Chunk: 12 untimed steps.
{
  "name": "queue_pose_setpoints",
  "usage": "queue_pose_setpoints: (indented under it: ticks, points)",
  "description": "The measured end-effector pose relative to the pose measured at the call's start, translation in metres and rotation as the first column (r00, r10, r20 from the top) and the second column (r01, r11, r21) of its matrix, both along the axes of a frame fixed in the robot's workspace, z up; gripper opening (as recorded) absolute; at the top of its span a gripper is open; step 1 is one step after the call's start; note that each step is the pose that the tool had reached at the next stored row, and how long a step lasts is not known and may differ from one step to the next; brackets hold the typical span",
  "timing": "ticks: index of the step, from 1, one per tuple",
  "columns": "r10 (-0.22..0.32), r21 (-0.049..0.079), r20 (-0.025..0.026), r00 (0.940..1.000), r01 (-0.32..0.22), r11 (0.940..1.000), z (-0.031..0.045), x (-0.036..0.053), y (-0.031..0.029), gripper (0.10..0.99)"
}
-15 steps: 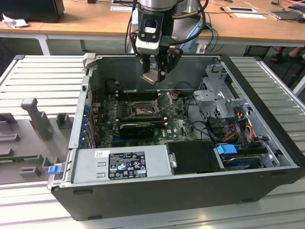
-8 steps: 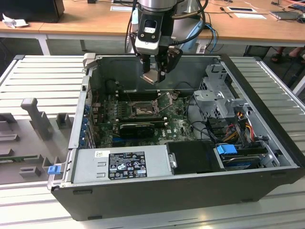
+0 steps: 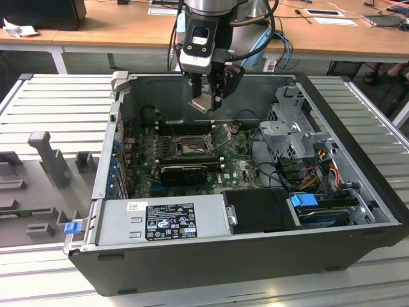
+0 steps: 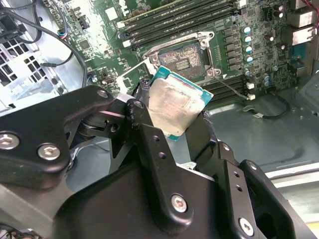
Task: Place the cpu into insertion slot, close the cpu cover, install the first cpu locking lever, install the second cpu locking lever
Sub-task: 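Place the cpu into insertion slot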
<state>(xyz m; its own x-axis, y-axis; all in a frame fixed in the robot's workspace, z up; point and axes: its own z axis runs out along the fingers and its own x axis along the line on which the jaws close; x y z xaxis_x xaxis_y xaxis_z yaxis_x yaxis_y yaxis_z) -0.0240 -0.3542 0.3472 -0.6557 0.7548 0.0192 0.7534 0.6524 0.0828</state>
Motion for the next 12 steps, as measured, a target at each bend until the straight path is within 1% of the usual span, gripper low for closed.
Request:
queue_pose_setpoints:
  ticks: [12]
  points:
    - [-0.025,0.000,0.0000,0.9997,0.025,0.9997,-0.0001,0.0000,0.0000,0.533]
